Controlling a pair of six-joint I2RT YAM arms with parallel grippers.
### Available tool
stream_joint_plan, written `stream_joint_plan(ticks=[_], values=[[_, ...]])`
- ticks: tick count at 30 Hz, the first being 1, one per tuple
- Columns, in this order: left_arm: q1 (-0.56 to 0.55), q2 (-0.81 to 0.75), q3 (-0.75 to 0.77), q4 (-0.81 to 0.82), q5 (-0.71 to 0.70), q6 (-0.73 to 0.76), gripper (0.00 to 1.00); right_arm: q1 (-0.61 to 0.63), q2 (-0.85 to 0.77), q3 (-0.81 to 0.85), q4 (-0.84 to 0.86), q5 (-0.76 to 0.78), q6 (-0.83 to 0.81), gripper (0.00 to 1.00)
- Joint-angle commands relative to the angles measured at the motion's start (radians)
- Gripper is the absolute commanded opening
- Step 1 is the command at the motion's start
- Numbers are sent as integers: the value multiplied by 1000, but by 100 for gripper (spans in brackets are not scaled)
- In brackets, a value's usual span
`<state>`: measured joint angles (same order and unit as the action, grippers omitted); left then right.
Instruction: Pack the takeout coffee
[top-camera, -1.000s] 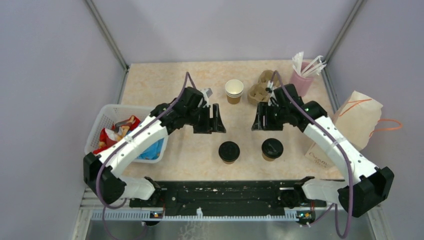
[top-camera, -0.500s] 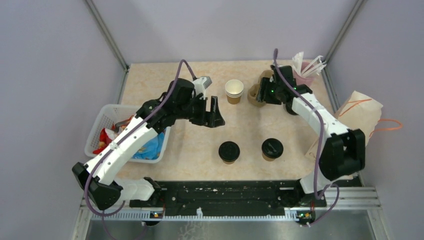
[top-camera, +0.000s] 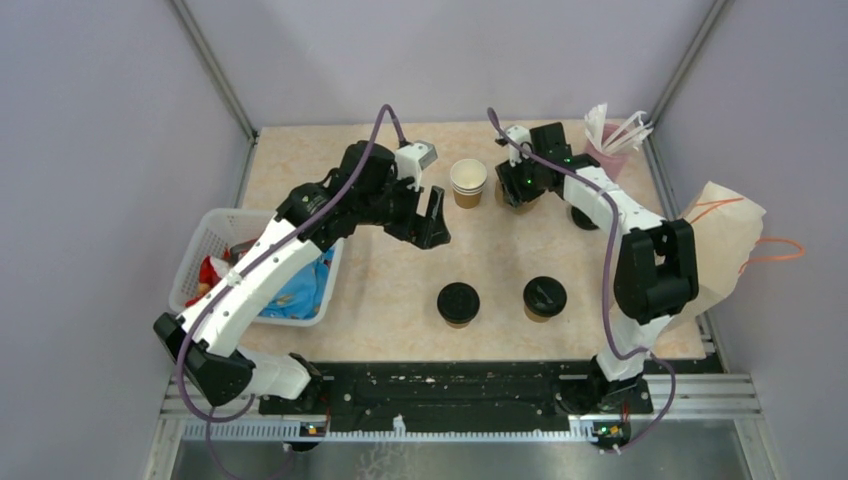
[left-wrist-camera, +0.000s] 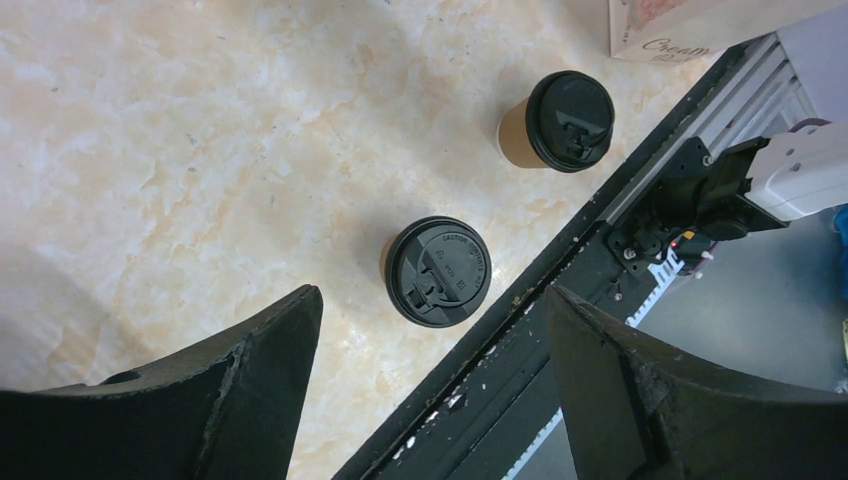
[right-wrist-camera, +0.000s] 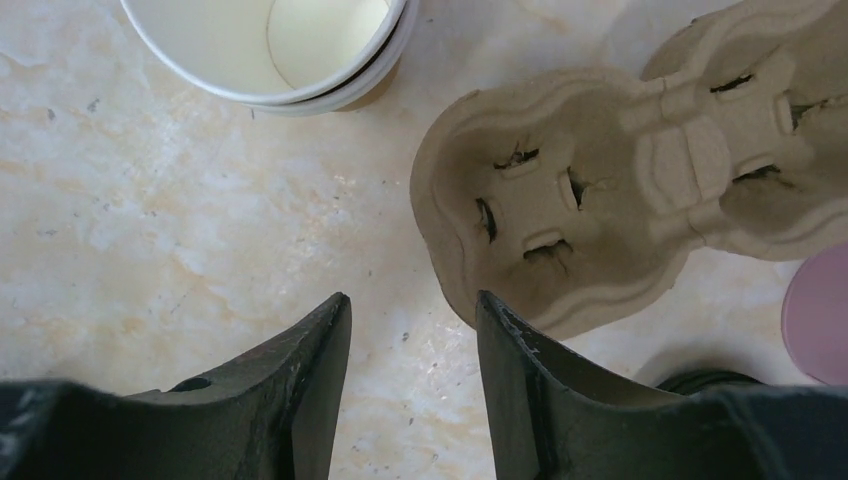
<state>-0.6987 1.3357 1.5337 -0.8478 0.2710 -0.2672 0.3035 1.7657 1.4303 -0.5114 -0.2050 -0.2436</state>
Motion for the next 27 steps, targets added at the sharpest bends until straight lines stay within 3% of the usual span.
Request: stream_joint_plan(ticks=[1,13,27], values=[[16,34,47,-8,-4,64,88,-11,47,41,14,-41,-117,48],[66,104,90,-34,27,82,88,-44,98,81,26,-69,-123,39],[90,109,84,-38,37,91,89,-51,164,161,-15,-116,-120,40]])
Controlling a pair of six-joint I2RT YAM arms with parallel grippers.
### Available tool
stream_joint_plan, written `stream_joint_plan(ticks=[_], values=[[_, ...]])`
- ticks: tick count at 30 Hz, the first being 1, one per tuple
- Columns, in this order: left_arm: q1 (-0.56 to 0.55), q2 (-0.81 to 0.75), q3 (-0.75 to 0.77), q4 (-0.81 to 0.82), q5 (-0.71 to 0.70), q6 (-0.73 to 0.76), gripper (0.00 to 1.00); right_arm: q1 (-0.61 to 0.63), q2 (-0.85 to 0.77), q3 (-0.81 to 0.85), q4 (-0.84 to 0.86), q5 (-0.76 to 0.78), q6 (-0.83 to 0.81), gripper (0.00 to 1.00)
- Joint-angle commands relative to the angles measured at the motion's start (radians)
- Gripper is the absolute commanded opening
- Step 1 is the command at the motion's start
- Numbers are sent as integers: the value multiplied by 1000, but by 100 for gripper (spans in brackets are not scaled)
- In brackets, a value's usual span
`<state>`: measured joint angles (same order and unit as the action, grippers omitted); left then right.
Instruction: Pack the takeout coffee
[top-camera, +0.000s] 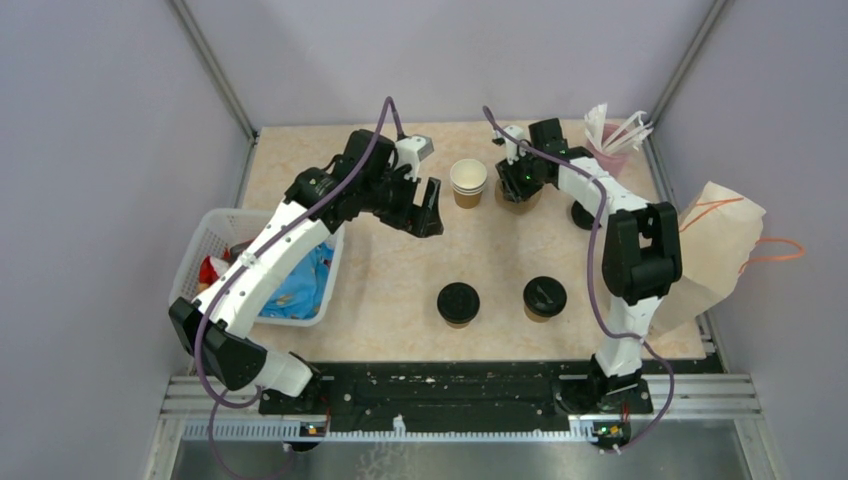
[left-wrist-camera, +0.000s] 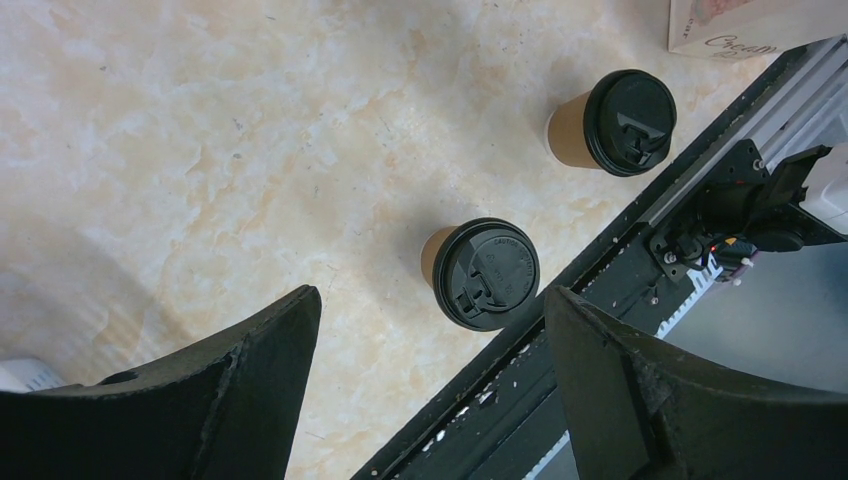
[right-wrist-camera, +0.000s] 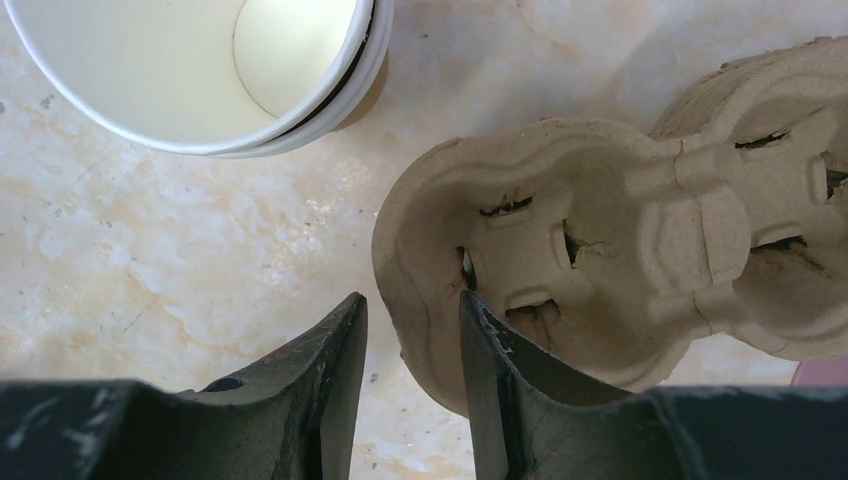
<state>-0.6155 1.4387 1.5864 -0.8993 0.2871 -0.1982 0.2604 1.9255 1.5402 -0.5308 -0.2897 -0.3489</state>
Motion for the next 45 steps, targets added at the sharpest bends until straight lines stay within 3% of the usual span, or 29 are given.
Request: stream_joint_plan(ticks=[1,16,30,39,45], values=[[7,4,31,15,21,22,89,-10,5,49,5,-31,-13,39],[11,-18,5,27,28,4,89,-14,13,25,9,-34,-8,28],[15,-26,-5,31,26,-7,89,-19,32,19,19,-11,-5,35],[17,-22,-3,30,32,-7,89,-24,30,35,13,-31,2,27],[19,-23,-5,33,34,-7,89,-30,3,28,13,-50,10,35]])
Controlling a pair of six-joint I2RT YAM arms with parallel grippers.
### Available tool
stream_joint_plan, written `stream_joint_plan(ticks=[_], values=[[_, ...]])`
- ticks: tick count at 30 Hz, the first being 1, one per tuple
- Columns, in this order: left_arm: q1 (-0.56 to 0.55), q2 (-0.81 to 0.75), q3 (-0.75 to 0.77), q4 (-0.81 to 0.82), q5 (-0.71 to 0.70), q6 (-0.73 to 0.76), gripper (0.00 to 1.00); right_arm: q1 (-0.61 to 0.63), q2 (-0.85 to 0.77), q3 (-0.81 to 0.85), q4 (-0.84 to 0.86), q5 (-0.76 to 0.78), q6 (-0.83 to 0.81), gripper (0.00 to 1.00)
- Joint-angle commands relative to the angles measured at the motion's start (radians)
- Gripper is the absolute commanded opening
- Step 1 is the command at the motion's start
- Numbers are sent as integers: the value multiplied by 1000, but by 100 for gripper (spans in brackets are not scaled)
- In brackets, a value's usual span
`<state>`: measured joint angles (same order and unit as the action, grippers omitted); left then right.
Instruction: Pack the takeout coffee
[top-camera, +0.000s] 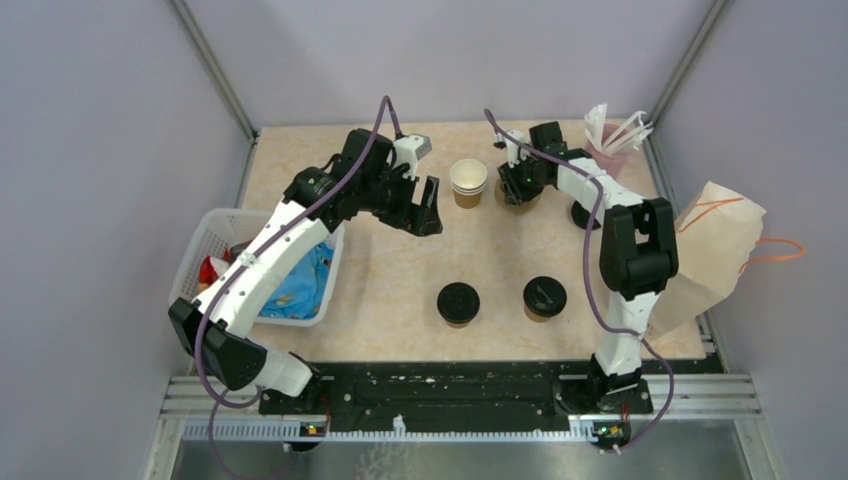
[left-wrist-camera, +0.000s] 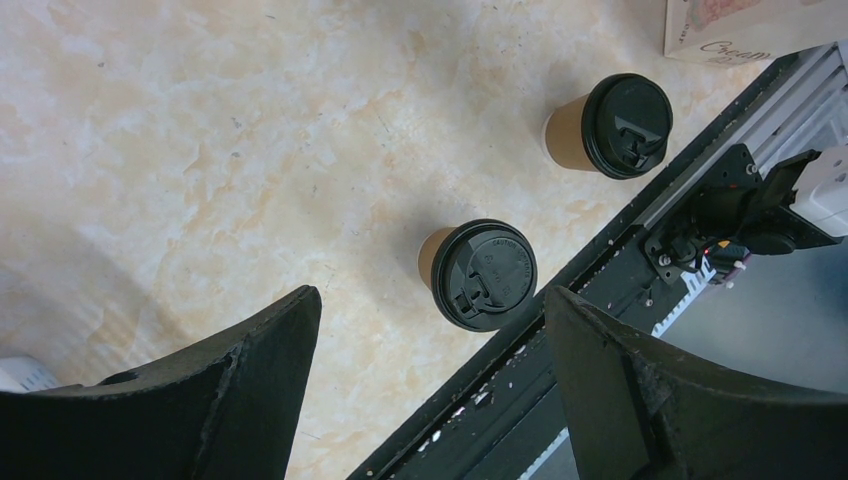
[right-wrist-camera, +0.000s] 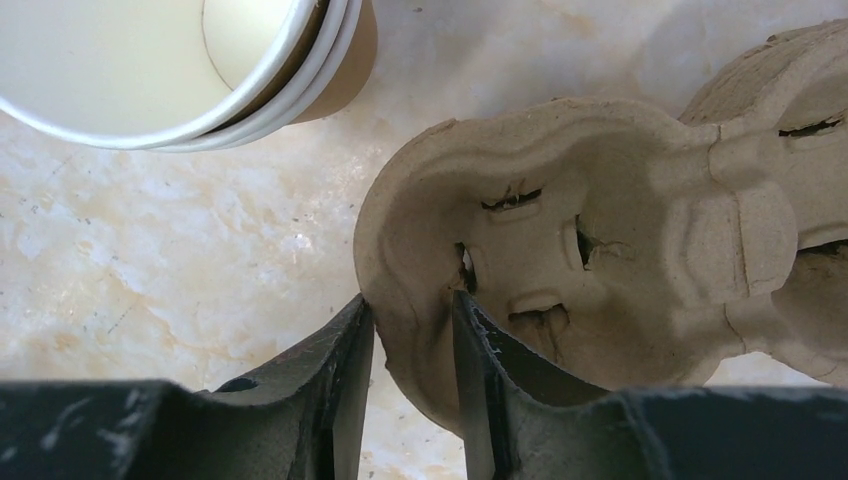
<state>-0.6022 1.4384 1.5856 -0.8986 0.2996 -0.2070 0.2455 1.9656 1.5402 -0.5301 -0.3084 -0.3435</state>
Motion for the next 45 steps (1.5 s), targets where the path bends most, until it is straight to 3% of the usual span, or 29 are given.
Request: stream_joint_plan(ticks=[1,16,28,45], values=[[6,-24,-4,32,24,1,89,-20,-40,28,14,-40,10,36],[17,-31,-21,43,49,-11,89,-75,-34,21,33,-181,91,41],[22,-29,-16,41,52,-14,89,-83,-23,39,26,-189,100,23],[24,-29,-20,45,60,-14,89,-83,-92,106,-32,-158,133,20]])
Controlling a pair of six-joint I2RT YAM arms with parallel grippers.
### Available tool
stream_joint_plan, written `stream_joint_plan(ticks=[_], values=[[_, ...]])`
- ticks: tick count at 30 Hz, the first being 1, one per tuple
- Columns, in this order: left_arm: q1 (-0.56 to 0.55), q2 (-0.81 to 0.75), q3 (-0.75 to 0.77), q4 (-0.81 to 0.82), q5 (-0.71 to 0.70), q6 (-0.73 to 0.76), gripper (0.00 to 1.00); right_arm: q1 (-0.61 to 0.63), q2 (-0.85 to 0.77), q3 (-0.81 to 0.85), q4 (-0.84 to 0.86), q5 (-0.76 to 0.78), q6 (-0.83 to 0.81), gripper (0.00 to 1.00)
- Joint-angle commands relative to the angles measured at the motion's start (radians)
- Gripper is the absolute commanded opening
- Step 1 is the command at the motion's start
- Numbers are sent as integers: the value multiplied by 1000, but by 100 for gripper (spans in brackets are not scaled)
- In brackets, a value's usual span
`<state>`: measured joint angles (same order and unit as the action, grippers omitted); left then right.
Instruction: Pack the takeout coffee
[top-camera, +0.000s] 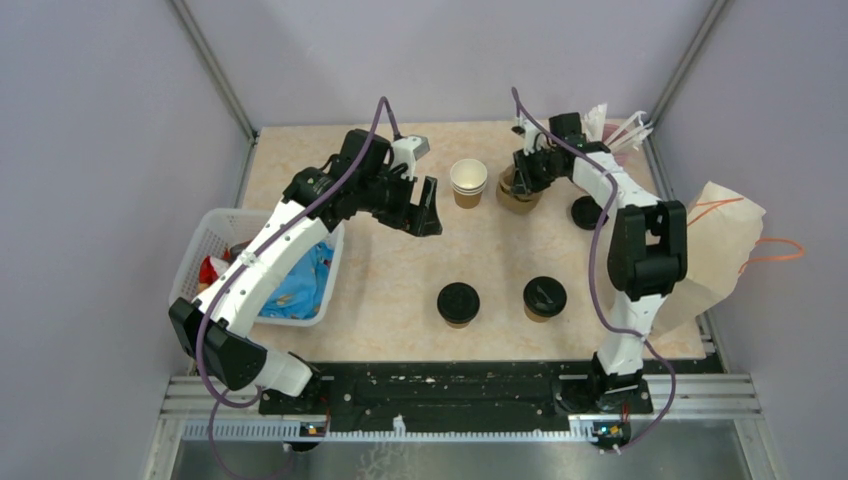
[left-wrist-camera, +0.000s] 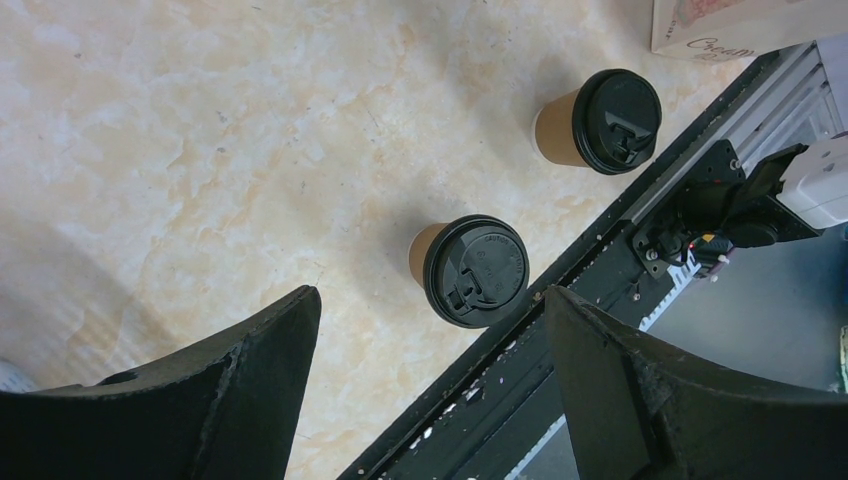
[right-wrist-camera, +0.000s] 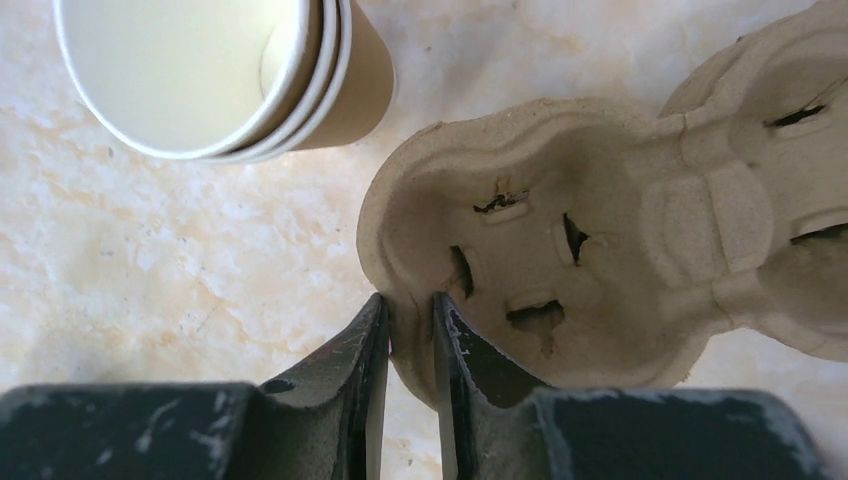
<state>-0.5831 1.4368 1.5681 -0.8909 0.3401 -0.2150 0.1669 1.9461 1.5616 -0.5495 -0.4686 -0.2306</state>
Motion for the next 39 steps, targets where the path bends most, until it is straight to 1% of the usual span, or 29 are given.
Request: stream_joint_plan(ticks=[1,7,11,13,14,16,18,20,22,25,31,35,37,39], values=[[4,-26,-4,38,20,-7,89,-5,-68,92,-21,4,22,20],[5,-37,-12,43,19,-16,89,-4,-87,114,-38,31,38,17],[5,-40,-12,44,17,-22,89,1,-122,134,-49,57,66,14],[6,-40,-13,48,16,-24,89,18,-154,123,-43,67,46,13],[6,-40,-13,49,17,-26,89,36,-172,112,-40,84,22,13],[6,-42,-18,54,17,-31,89,88,-208,73,-17,166,-54,12],[6,-45,-23,62,20,-36,89,148,-243,18,28,322,-134,11],[6,-48,-28,68,23,-41,89,212,-261,-36,80,439,-200,10],[6,-53,-34,73,29,-45,89,249,-253,-58,99,538,-250,9],[6,-61,-46,79,39,-51,89,294,-222,-73,108,641,-305,8],[8,-76,-57,79,47,-55,89,348,-218,-149,168,797,-424,1],[8,-79,-64,85,54,-55,89,361,-245,-226,234,855,-507,2],[8,-78,-67,89,59,-55,89,361,-261,-267,288,850,-553,3],[8,-78,-68,92,62,-55,89,359,-291,-340,378,797,-637,3]])
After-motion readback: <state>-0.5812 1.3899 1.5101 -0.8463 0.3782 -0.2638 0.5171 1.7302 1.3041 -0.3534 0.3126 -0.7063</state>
